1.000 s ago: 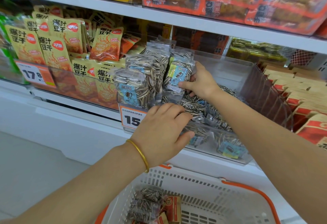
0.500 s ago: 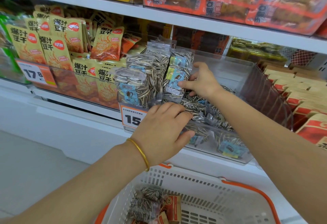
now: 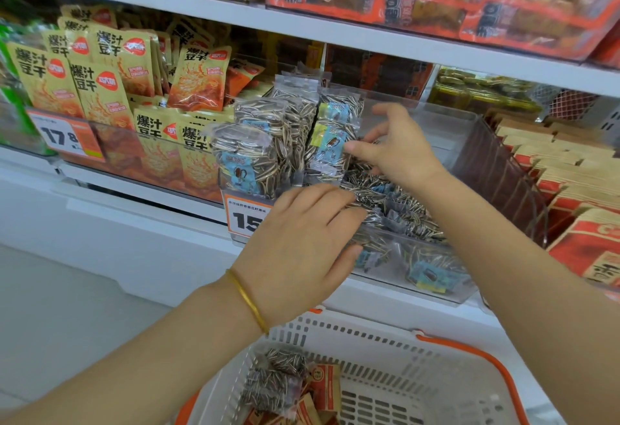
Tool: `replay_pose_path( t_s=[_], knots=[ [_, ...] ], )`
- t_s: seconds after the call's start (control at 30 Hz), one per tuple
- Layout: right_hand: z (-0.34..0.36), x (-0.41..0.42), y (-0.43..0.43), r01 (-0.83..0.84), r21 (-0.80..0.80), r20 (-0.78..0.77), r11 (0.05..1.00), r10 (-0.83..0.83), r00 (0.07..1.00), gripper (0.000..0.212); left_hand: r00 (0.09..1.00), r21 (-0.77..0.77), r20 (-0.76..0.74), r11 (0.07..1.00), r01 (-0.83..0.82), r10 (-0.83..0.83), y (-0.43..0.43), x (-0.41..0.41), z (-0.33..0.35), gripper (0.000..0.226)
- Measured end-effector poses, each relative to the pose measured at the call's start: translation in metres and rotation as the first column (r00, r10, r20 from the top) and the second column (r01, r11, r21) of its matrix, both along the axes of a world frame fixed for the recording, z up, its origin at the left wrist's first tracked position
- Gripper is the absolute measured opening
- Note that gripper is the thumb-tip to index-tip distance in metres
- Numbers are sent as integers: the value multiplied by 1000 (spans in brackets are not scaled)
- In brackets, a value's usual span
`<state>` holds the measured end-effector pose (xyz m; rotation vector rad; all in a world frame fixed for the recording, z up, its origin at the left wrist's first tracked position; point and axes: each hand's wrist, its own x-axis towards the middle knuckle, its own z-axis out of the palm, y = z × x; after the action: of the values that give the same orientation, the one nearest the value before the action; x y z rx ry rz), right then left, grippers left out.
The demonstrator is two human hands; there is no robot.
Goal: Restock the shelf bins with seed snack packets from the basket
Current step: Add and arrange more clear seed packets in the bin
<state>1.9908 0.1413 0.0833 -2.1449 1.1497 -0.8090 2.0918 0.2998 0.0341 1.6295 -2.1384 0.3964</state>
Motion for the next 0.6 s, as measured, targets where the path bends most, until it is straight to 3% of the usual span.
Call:
replay_pose_path(
  t_s=[0.1, 0.17, 0.23, 0.3, 0.4, 0.6],
  knots=[
    [10, -32, 58, -90, -108, 115, 990, 102, 988, 38, 996, -36, 25, 995, 89, -88, 29, -5, 6, 31],
    [-5, -56, 100, -212, -76, 158, 974, 221, 962, 23, 988, 79, 65, 987, 137, -143, 48, -4, -9, 29],
    [-45, -72, 123, -308, 102, 76, 946, 302, 950, 17, 984, 281, 98, 953, 114, -146, 67, 0, -38, 31],
    [-104, -79, 129, -305, 327, -137, 895, 364, 921, 13, 979, 460, 135, 885, 76, -154, 85, 4, -69, 34],
    [-207, -90, 121, -189, 505, -427, 842, 434, 793, 18, 980, 594, 131, 803, 43, -149, 107, 7, -94, 37],
    [-330, -89, 148, -197, 582, -588, 789, 576, 569, 55, 991, 648, 97, 762, 9, -94, 118, 7, -110, 42]
  ],
)
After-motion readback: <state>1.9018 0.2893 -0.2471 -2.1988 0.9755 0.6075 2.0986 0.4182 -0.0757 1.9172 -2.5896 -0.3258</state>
